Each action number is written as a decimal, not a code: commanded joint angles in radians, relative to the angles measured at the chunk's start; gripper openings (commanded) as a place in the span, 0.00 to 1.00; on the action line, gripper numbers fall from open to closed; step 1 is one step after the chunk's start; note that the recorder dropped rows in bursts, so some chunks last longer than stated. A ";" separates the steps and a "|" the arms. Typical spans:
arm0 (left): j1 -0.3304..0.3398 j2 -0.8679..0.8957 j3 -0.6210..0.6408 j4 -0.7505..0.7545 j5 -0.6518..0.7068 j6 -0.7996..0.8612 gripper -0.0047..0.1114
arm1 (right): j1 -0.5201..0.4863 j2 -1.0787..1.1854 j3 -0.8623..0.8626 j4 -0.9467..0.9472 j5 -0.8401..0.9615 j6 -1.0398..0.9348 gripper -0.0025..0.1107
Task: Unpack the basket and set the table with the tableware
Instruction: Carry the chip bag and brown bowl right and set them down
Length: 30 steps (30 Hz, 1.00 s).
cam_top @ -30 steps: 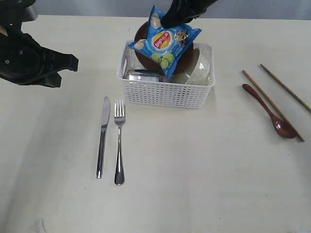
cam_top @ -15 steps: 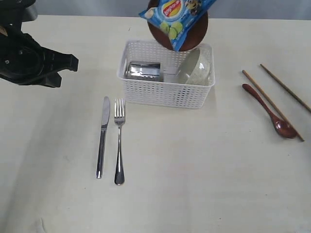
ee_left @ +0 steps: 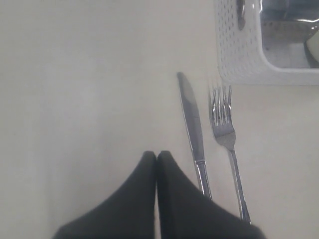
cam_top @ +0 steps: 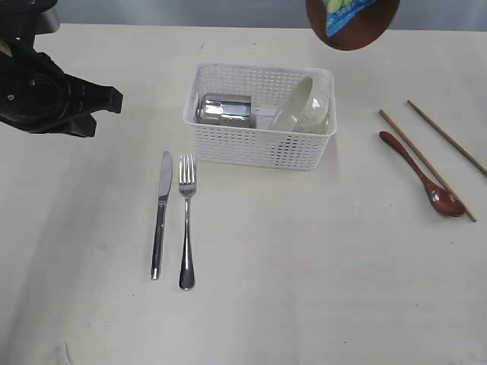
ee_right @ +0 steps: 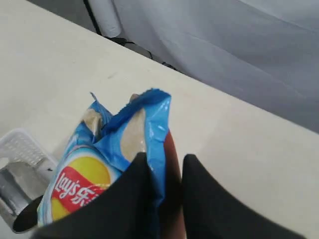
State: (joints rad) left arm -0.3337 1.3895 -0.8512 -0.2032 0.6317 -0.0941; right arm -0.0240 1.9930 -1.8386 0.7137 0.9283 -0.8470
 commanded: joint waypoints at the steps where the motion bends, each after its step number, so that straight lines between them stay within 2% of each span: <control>1: 0.002 -0.002 0.005 -0.011 -0.002 0.002 0.04 | -0.084 -0.005 0.088 0.056 -0.069 0.007 0.02; 9: 0.002 -0.002 0.005 -0.011 -0.005 0.002 0.04 | -0.201 0.052 0.160 0.198 -0.080 -0.003 0.02; 30: 0.002 -0.002 0.005 -0.011 -0.012 0.002 0.04 | -0.205 0.285 0.166 0.239 -0.138 0.012 0.02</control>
State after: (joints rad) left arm -0.3337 1.3895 -0.8512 -0.2032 0.6297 -0.0941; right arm -0.2257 2.2663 -1.6723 0.9456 0.8010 -0.8377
